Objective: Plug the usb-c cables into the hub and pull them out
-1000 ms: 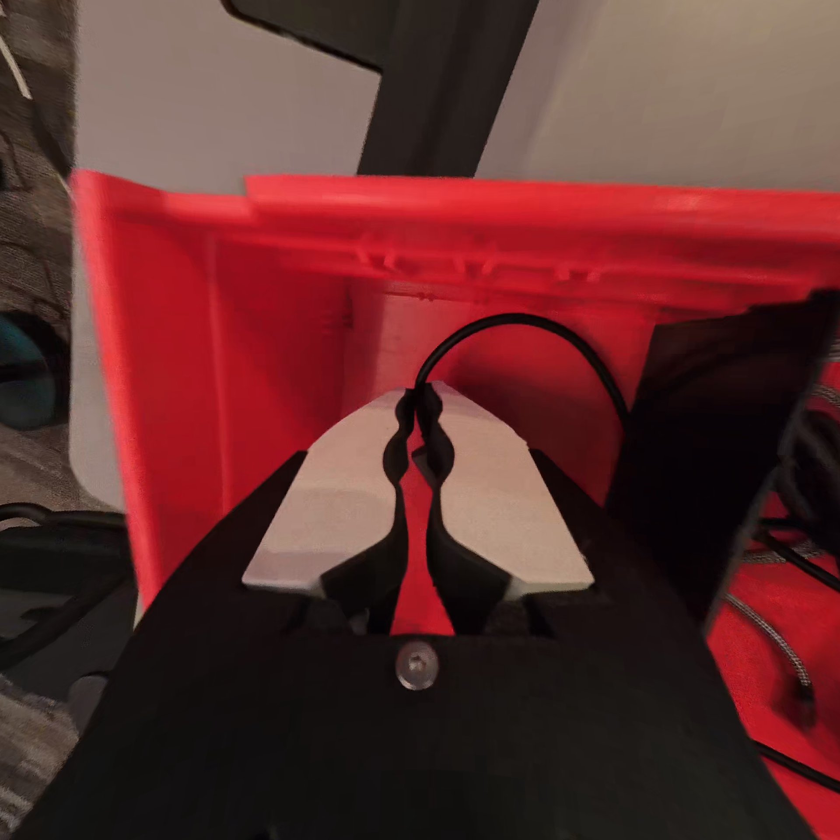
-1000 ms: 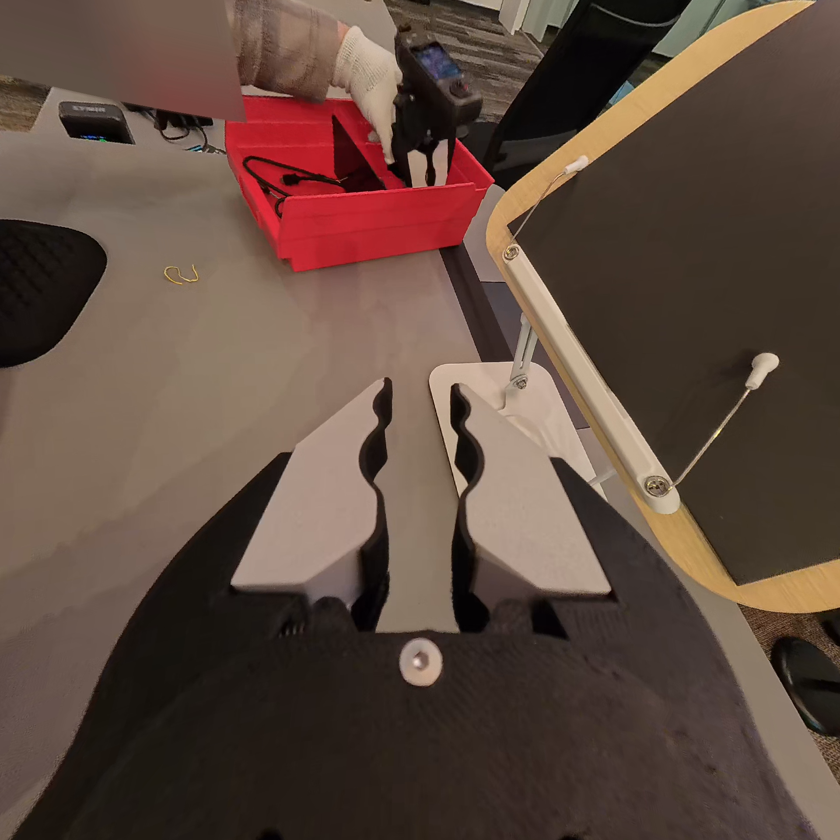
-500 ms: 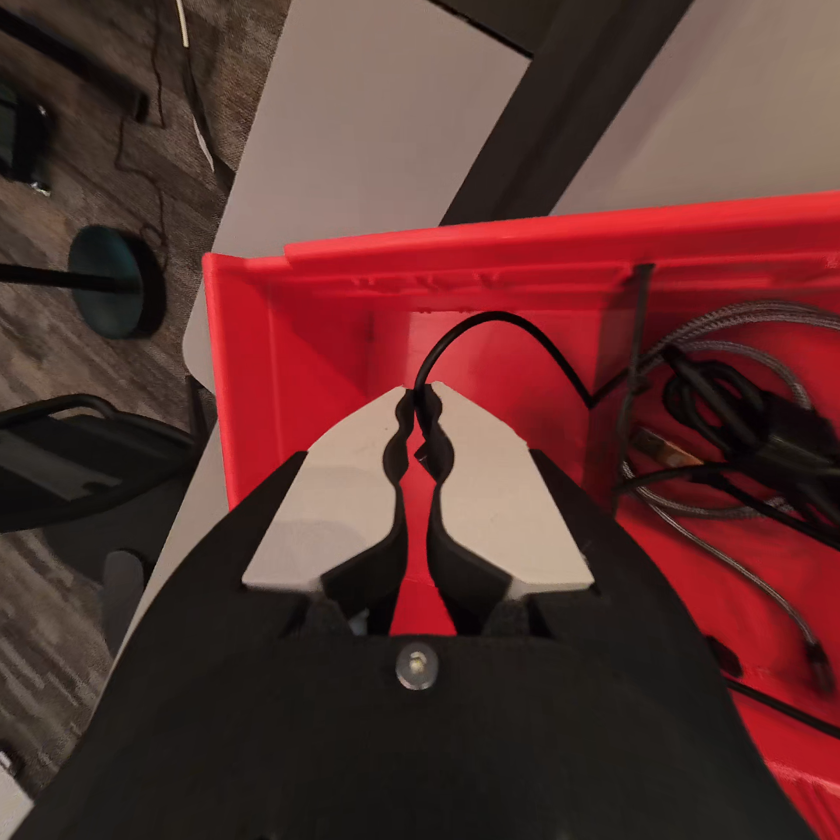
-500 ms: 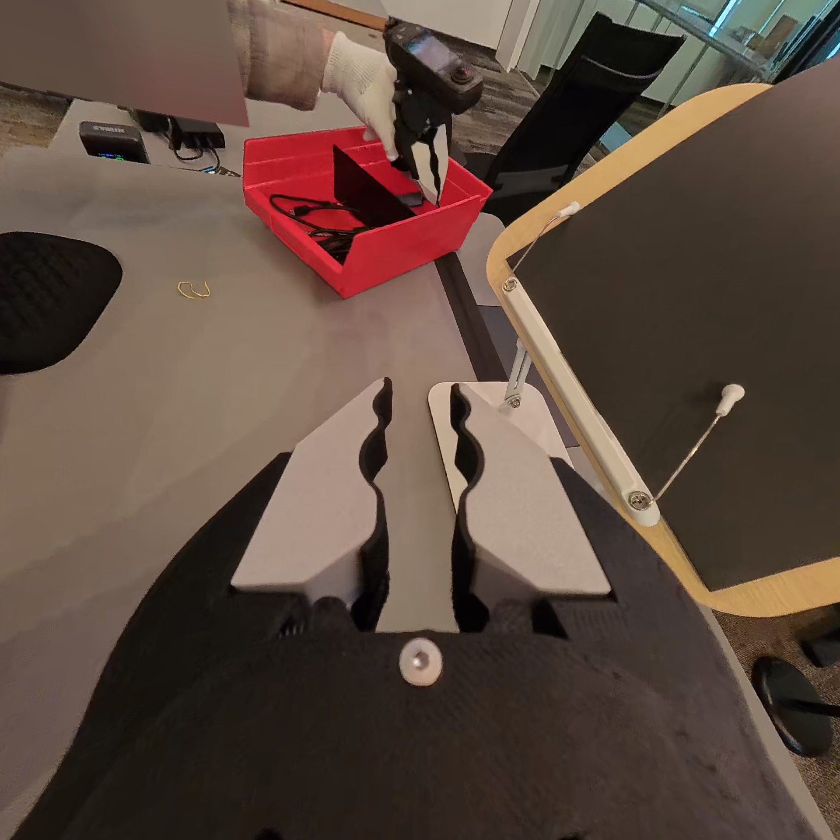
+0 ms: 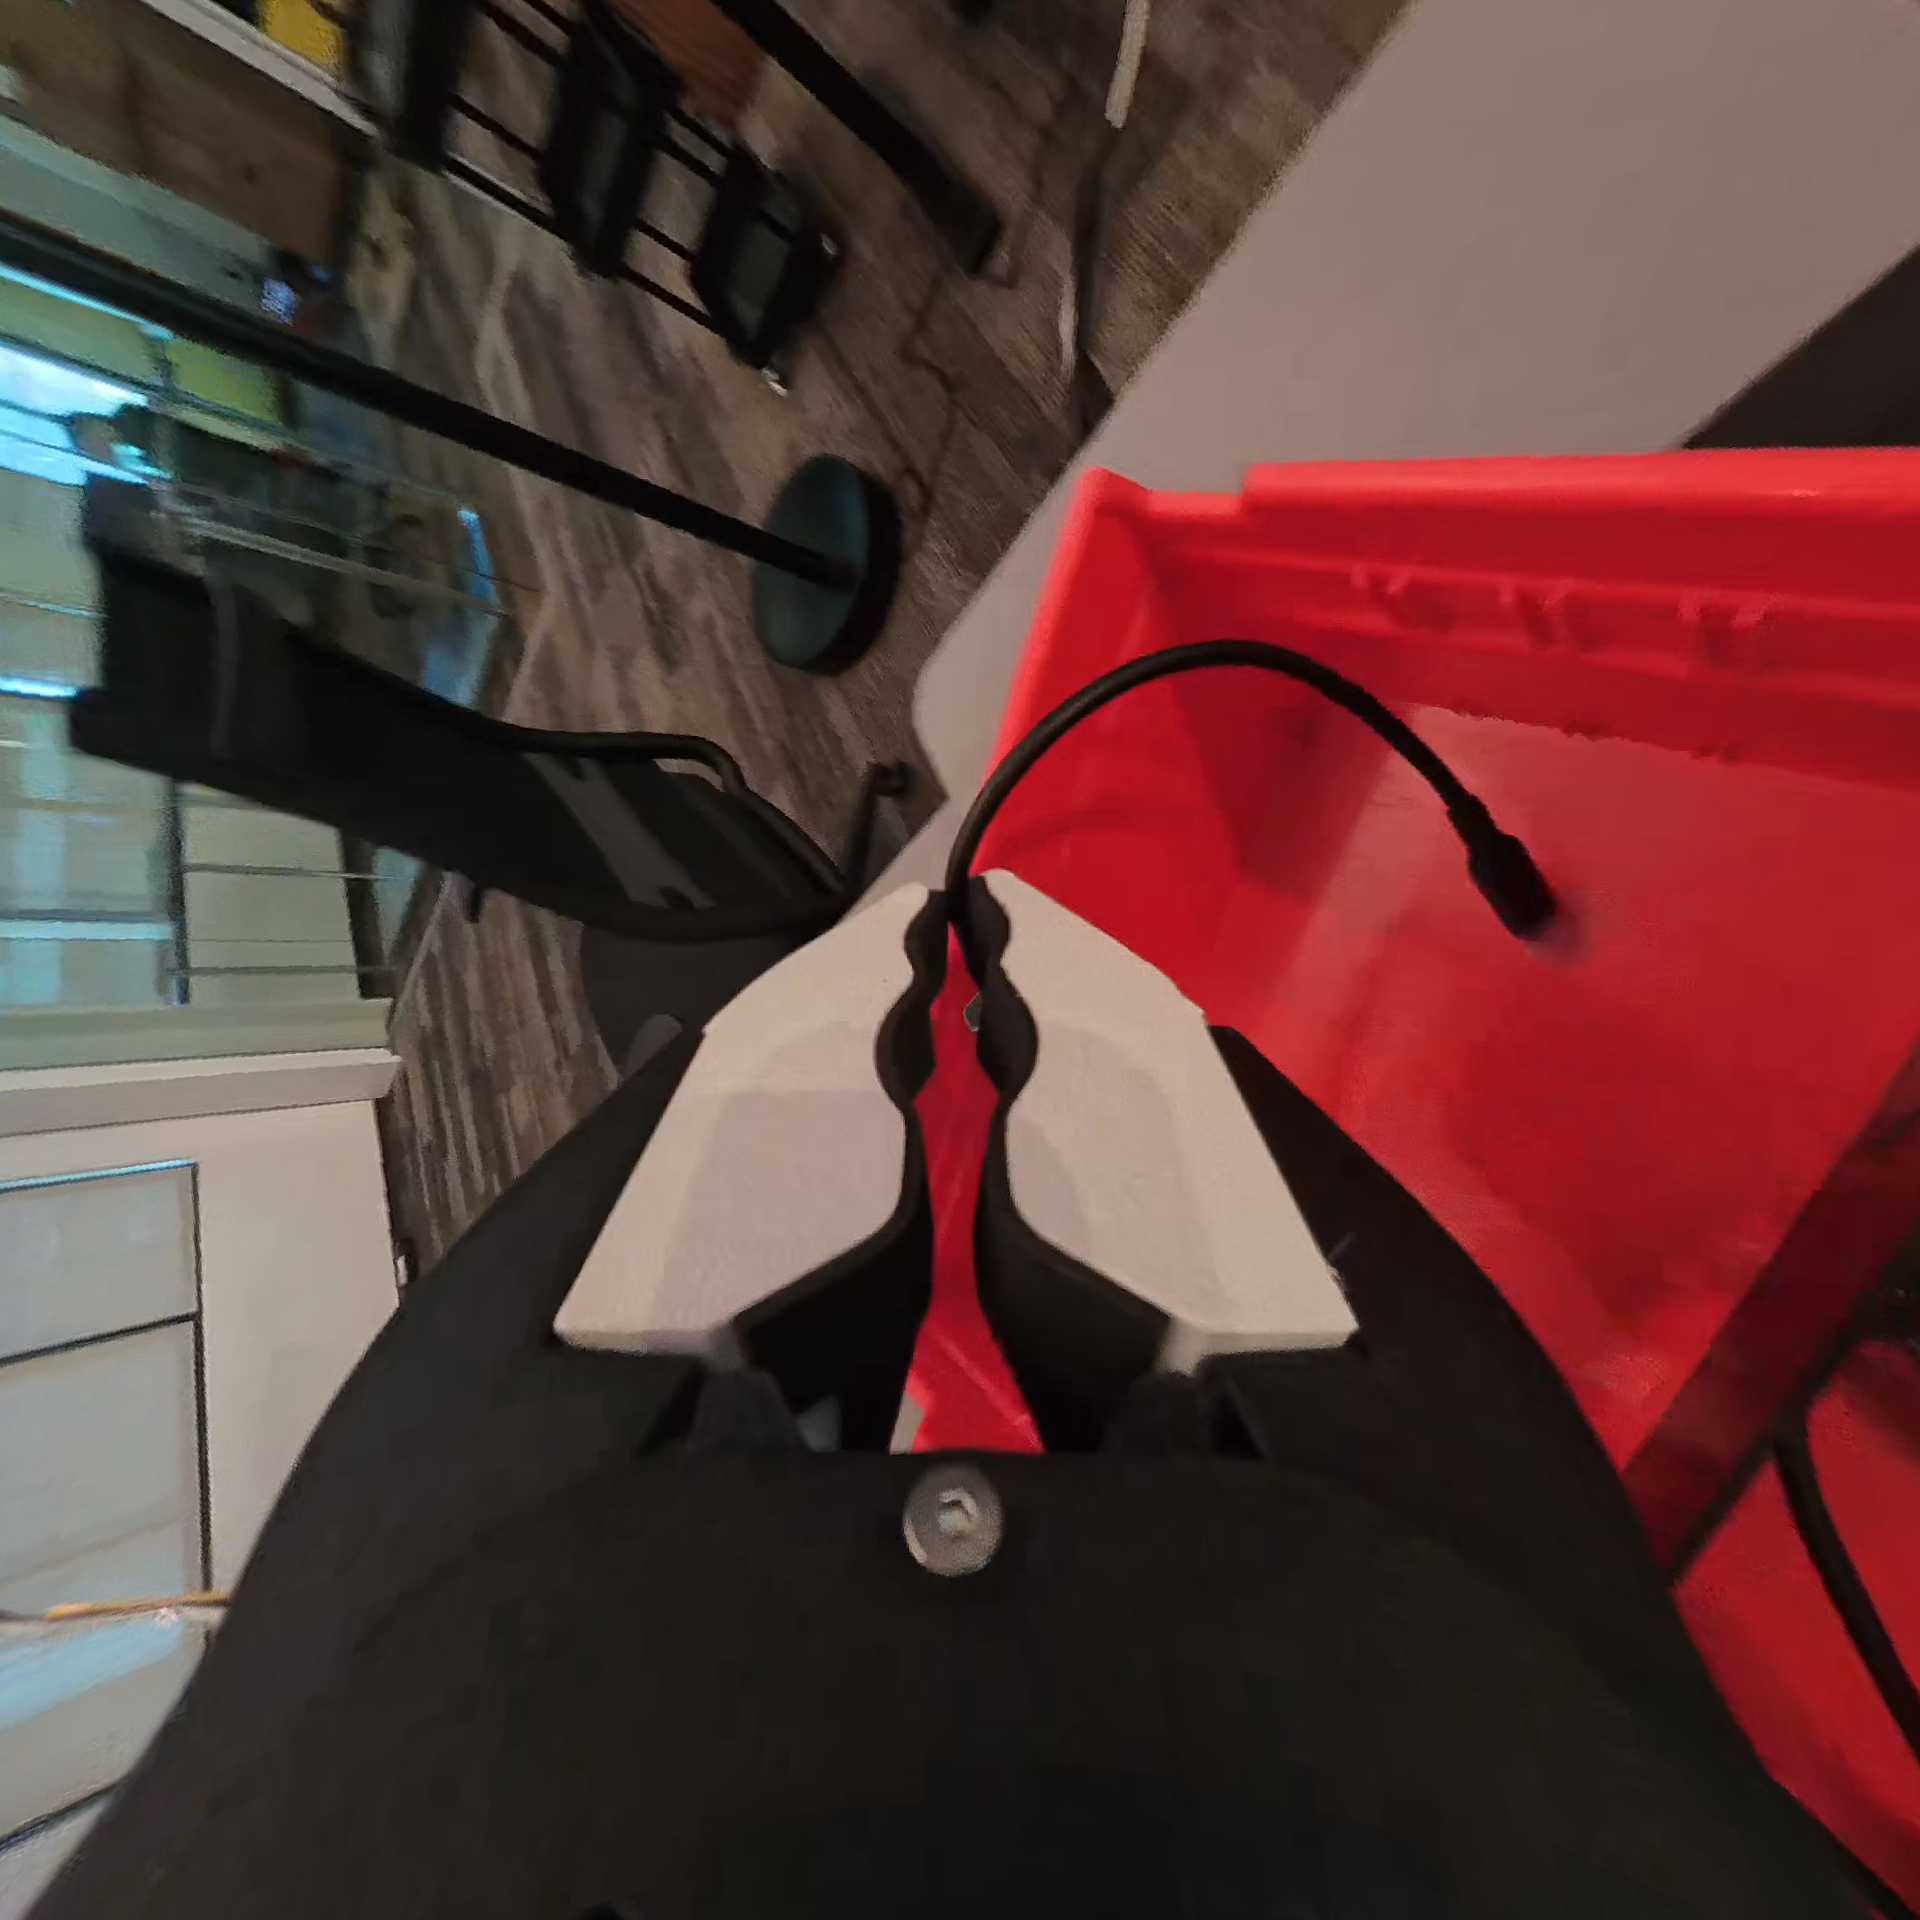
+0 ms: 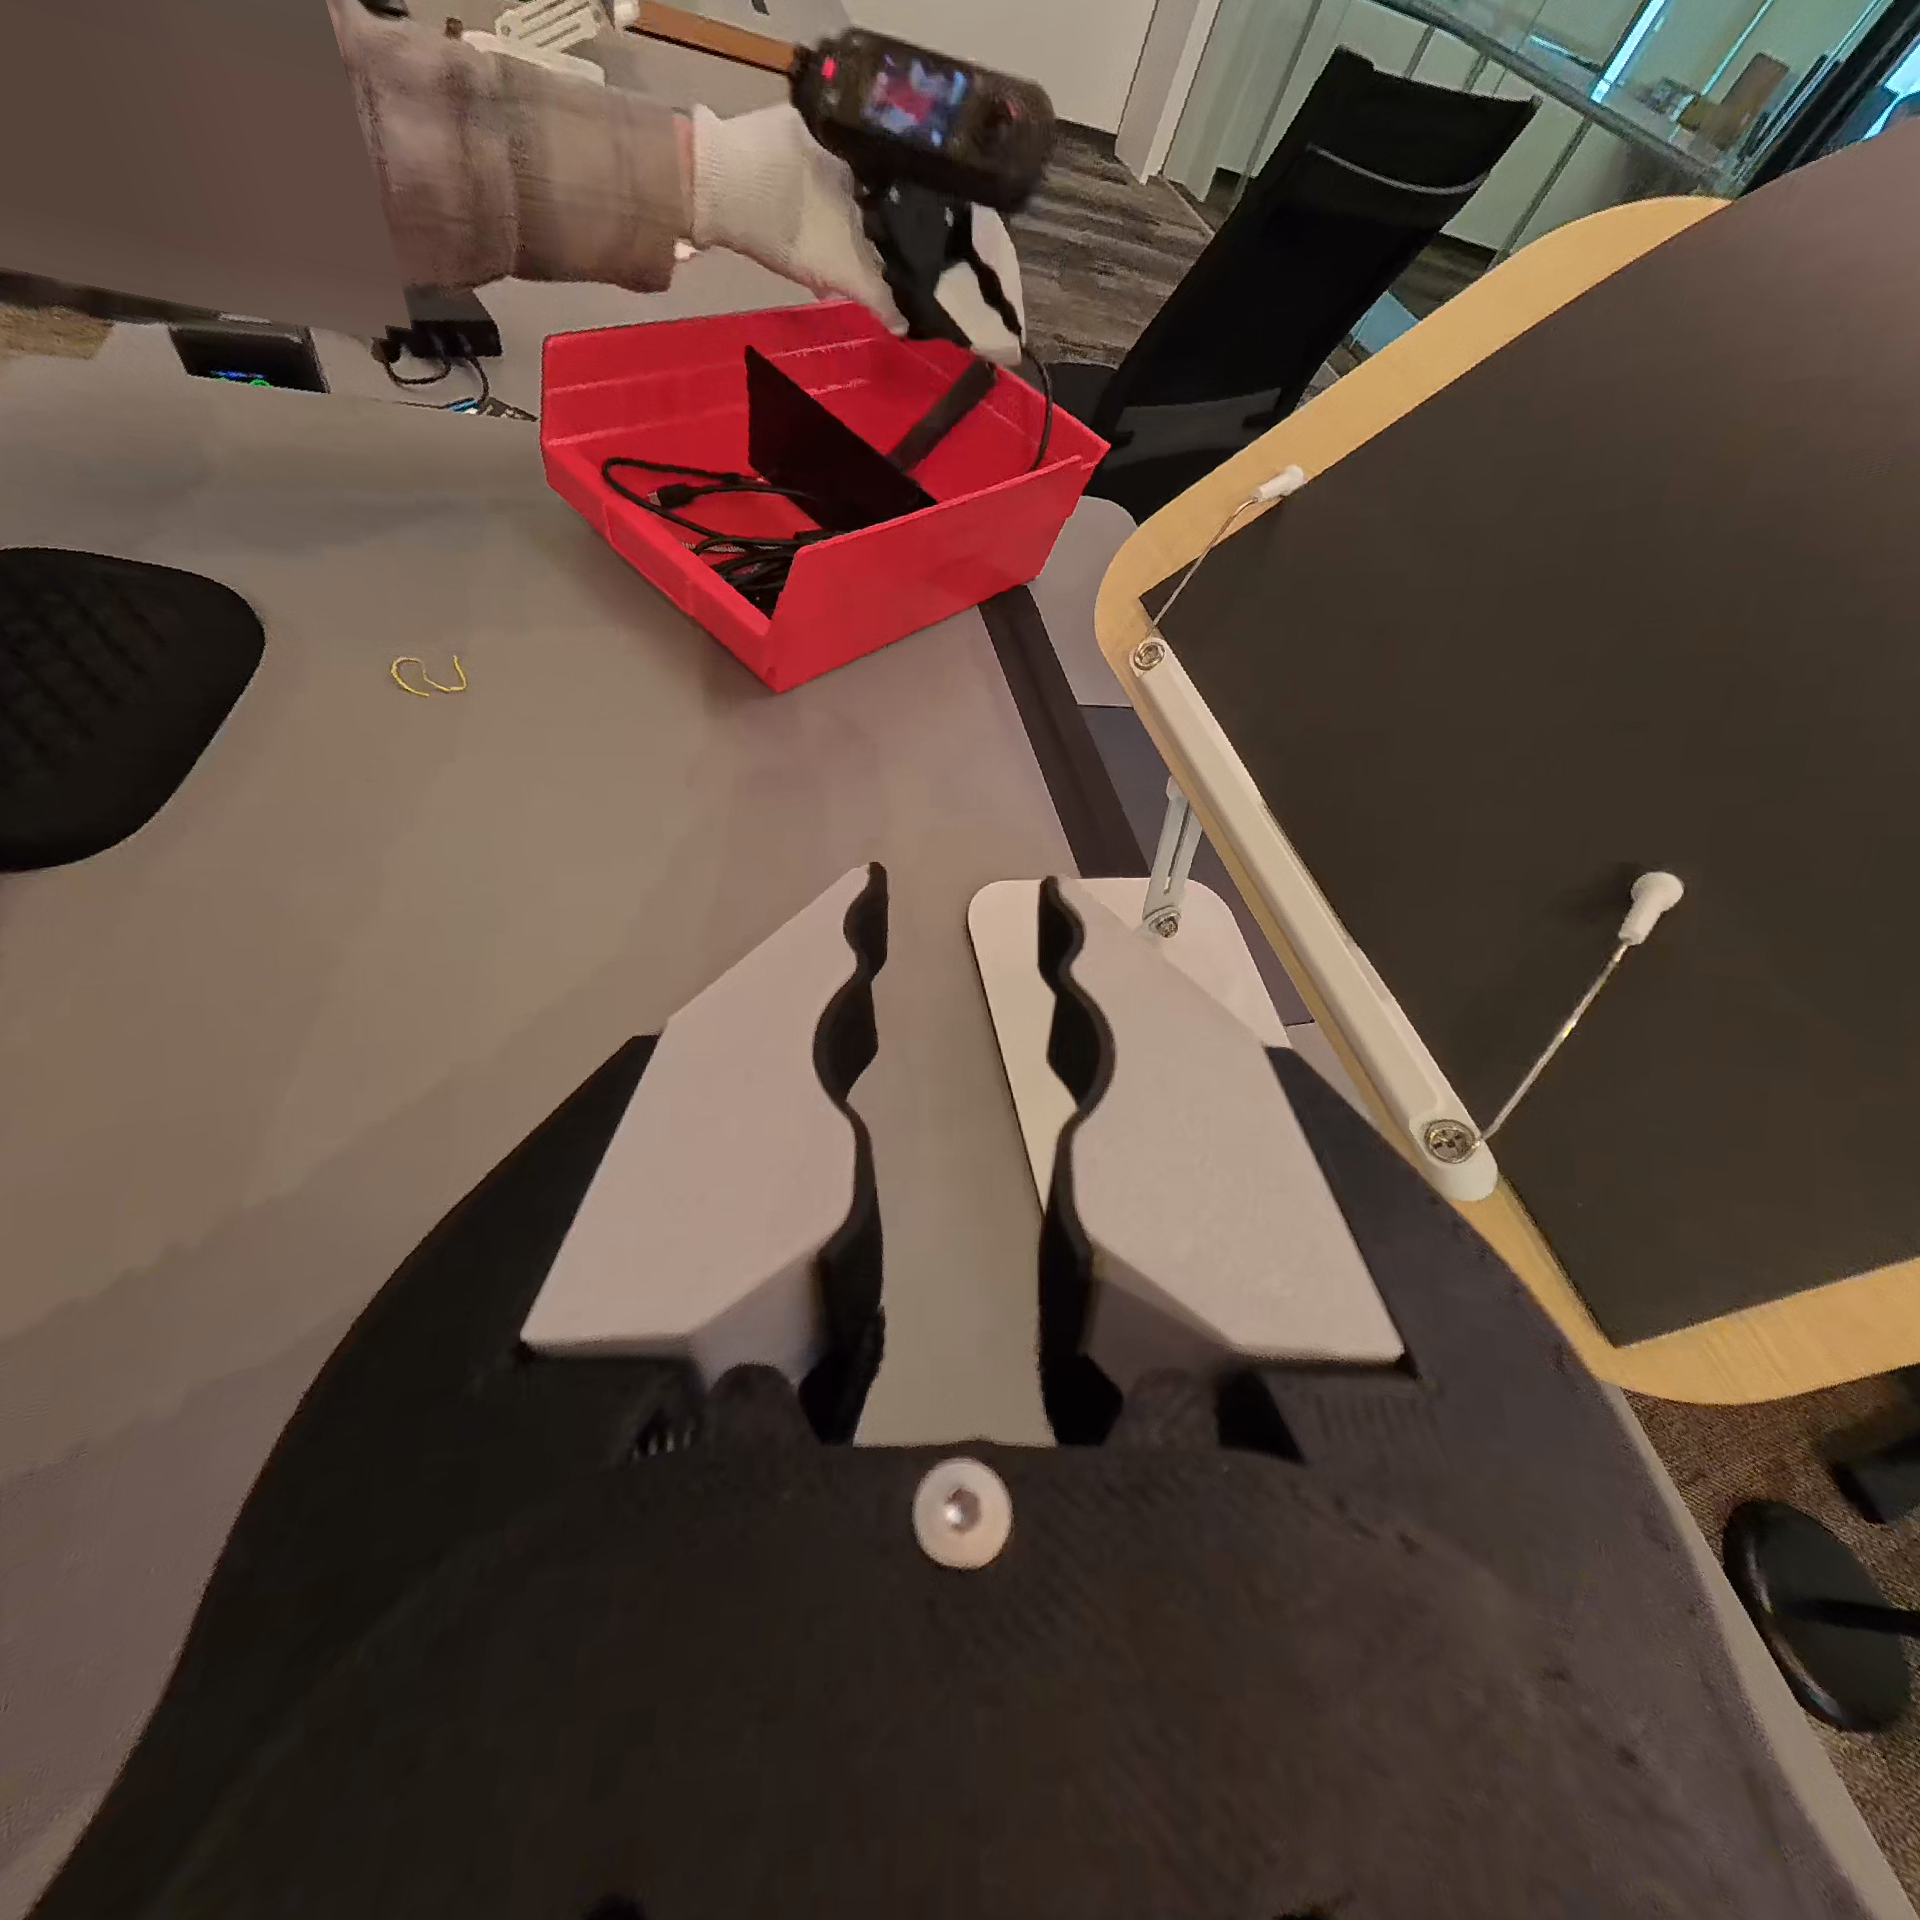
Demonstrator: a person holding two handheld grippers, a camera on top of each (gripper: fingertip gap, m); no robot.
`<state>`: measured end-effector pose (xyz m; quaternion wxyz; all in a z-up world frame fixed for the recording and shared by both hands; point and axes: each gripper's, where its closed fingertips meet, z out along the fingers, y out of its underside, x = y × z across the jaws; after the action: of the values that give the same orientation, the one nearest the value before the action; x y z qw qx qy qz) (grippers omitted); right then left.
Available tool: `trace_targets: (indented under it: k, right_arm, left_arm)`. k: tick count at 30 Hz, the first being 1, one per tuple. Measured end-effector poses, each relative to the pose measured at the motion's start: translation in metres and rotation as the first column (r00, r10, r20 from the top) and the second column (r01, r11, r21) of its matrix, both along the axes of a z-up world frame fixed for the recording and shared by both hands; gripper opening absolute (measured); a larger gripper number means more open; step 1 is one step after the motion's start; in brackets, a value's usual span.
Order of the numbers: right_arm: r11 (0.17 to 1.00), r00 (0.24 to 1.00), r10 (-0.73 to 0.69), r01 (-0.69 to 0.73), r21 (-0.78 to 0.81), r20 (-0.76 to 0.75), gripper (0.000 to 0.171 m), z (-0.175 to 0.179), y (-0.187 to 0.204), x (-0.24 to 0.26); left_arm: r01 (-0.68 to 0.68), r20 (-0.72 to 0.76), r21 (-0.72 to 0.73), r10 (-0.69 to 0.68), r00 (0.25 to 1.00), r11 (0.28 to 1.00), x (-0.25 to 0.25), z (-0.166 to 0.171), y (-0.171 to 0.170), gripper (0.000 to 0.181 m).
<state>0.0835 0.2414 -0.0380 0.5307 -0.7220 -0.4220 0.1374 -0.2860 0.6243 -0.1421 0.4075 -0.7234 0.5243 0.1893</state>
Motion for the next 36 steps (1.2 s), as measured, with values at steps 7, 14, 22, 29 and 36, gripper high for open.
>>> trace_targets:
  k: [7, 14, 22, 29, 36]
  right_arm:
    - [0.998, 1.000, -0.012, 0.013, 0.061, -0.012, 0.036, 0.015, 0.000, -0.007]
    - [0.993, 0.995, 0.072, -0.065, 0.100, -0.075, 0.037, 0.031, -0.005, -0.041]
    - [0.987, 0.950, 0.117, -0.079, 0.141, -0.290, 0.030, 0.042, 0.012, -0.071]
    - [0.986, 0.944, 0.105, -0.057, 0.157, -0.313, 0.038, 0.032, 0.025, -0.108]
    - [0.976, 0.929, 0.189, -0.142, 0.165, -0.319, 0.025, 0.019, 0.023, -0.123]
  left_arm:
    - [0.022, 0.221, 0.203, -0.068, 0.973, 0.979, -0.005, 0.100, -0.036, 0.004]
    - [0.235, 0.371, 0.310, -0.345, 0.862, 0.921, 0.043, 0.191, -0.128, 0.004]
    - [0.467, 0.535, 0.365, -0.592, 0.603, 0.805, 0.134, 0.249, -0.264, 0.004]
    - [0.499, 0.534, 0.294, -0.573, 0.621, 0.815, 0.211, 0.221, -0.328, 0.003]
    - [0.548, 0.549, 0.281, -0.601, 0.582, 0.788, 0.262, 0.202, -0.367, 0.003]
